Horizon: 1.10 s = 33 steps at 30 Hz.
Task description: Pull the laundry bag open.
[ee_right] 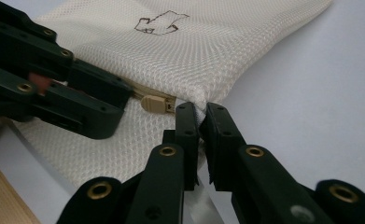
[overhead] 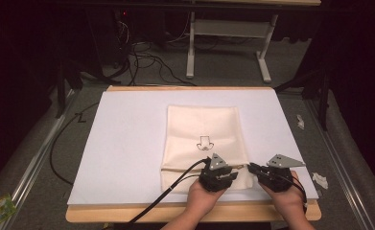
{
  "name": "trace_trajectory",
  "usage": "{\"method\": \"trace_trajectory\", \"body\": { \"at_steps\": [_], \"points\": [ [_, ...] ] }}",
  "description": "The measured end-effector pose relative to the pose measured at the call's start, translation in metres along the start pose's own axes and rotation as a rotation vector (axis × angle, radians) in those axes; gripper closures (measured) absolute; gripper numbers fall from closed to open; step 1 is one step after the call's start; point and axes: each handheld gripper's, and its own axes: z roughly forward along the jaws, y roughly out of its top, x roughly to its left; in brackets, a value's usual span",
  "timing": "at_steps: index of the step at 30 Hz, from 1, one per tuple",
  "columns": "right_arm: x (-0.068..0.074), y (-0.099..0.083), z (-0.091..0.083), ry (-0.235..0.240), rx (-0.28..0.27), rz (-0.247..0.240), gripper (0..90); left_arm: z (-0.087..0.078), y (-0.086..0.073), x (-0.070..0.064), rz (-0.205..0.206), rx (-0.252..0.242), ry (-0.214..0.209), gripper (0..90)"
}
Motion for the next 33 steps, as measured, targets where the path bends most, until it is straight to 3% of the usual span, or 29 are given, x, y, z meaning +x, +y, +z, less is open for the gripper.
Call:
{"method": "trace_trajectory", "body": {
  "at_steps": [2,5,12,23,29,30,31,32,33],
  "points": [
    [0.0,0.0,0.0,0.005,-0.008,0.002,85.7,0.006,0.001,-0.002,-0.028,-0.02,-0.003,71.0],
    [-0.001,0.0,0.001,0.013,-0.011,0.011,85.7,0.011,0.002,-0.005,-0.014,-0.024,0.008,72.6],
    [0.003,0.001,0.0,0.016,-0.015,0.006,85.7,0.016,0.004,-0.013,-0.004,-0.068,0.05,86.3],
    [0.003,0.004,0.0,0.026,-0.017,0.004,85.9,0.008,0.005,-0.011,-0.008,-0.046,0.051,87.5],
    [0.011,0.007,0.001,0.032,-0.005,-0.011,86.9,0.001,0.001,-0.003,-0.063,-0.04,0.019,87.7],
    [0.012,0.007,0.002,0.032,-0.008,-0.013,87.2,-0.001,0.0,0.0,-0.076,-0.033,0.044,87.8],
    [0.01,0.008,-0.002,-0.014,-0.026,-0.009,87.2,-0.003,-0.002,0.005,-0.101,-0.035,0.049,87.8],
    [0.005,0.009,-0.005,-0.023,-0.045,0.007,87.2,-0.011,-0.007,0.02,-0.178,-0.04,0.061,87.8],
    [0.005,0.009,-0.005,-0.023,-0.045,0.007,87.2,-0.011,-0.007,0.02,-0.178,-0.04,0.061,87.8]
  ]
}}
